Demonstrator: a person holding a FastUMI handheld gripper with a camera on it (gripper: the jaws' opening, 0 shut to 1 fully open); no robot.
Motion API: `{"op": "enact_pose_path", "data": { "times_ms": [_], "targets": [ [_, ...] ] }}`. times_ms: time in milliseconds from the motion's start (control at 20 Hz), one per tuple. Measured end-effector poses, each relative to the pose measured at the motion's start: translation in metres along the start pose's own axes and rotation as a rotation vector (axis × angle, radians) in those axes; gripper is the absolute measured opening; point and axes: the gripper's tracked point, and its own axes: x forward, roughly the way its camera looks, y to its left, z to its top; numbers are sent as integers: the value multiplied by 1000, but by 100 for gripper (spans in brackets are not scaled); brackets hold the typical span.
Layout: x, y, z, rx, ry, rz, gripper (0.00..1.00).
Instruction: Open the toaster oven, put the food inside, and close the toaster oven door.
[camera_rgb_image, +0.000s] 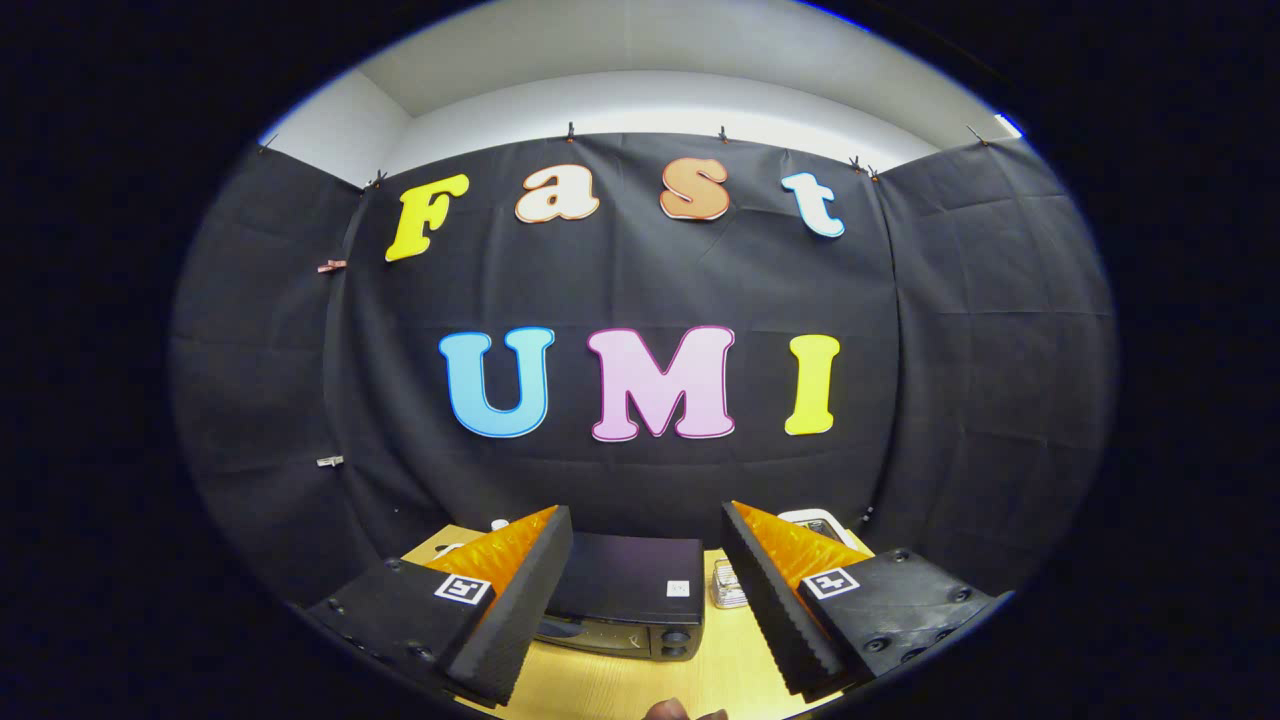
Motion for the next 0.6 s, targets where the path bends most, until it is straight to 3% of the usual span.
{"op": "enact_pose_path", "data": {
  "times_ms": [600],
  "targets": [
    [-16,-82,24,-10,-33,-35,97]
  ]
}}
